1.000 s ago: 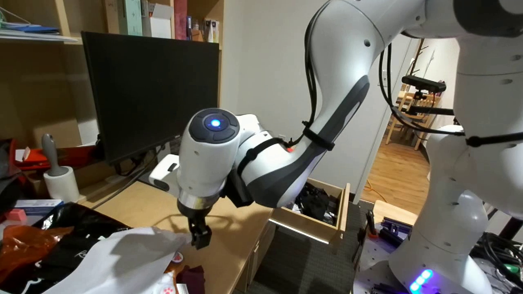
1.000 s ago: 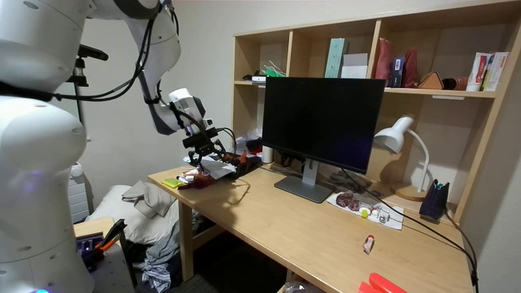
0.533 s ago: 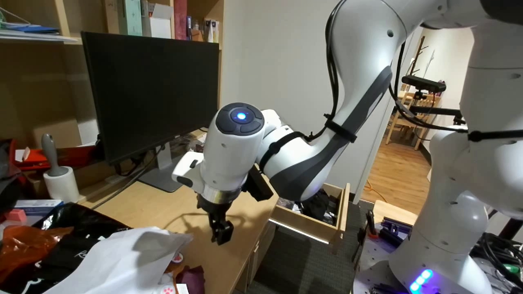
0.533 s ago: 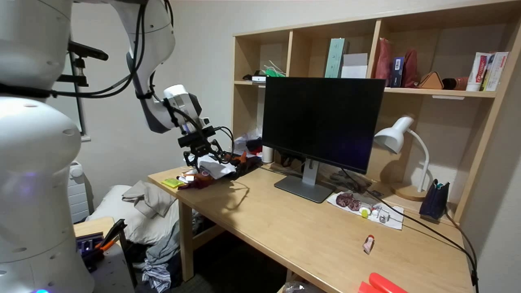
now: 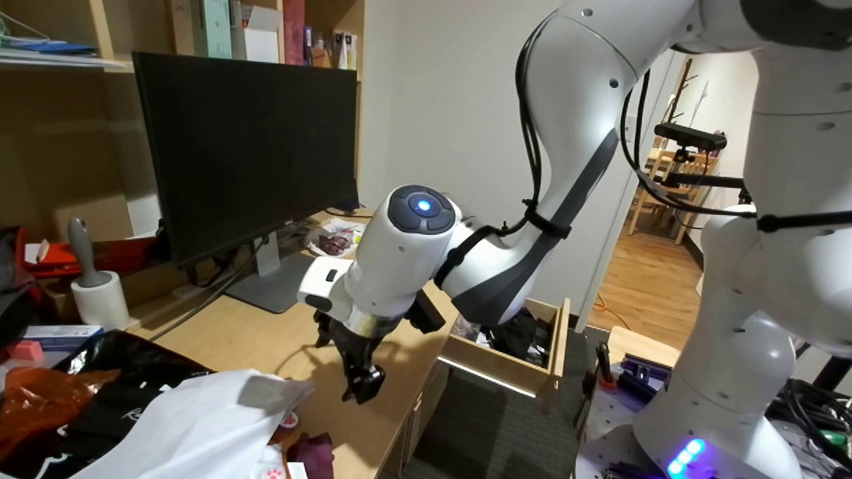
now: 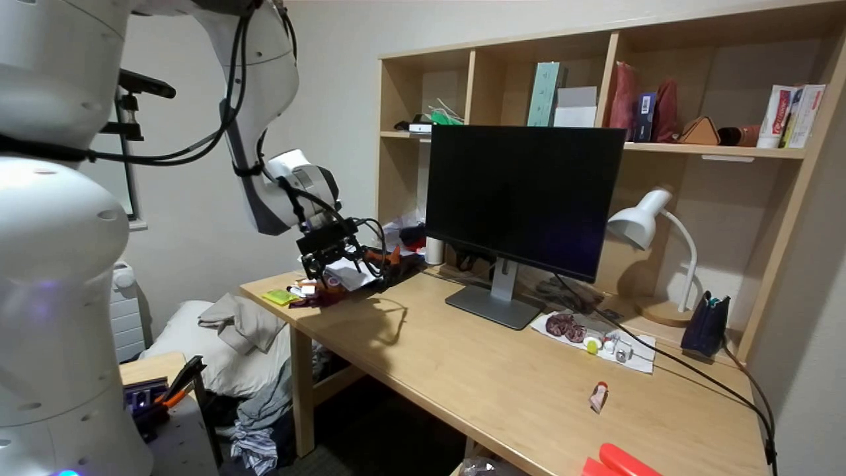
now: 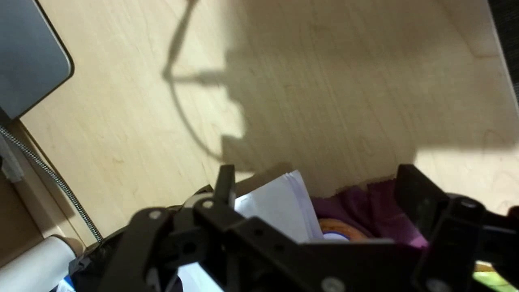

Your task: Move the purple cloth to the left side of the desk then move the papers to the left side as well

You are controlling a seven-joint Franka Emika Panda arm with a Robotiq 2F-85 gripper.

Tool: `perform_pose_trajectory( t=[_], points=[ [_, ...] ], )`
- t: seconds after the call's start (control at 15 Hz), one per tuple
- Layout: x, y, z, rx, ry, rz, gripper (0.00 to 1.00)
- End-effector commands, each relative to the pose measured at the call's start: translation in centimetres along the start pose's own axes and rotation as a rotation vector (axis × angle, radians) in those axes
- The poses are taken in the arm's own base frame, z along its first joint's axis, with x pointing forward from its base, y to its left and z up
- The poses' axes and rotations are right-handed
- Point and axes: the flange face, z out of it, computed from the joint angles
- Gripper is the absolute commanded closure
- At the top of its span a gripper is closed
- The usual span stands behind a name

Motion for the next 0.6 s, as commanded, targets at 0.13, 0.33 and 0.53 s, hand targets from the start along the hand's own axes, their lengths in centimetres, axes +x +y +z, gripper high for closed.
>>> perform_pose_trajectory(
  t=[0.13, 0.33, 0.53],
  points=[
    [-1.0, -0.5, 1.9, 0.006, 0.077, 0.03, 0.0],
    [-0.9, -0.1, 2.1, -0.007, 0.133, 0.089, 0.0],
    [0.0, 1.5, 1.9, -0.058, 0.185, 0.154, 0.0]
  ],
)
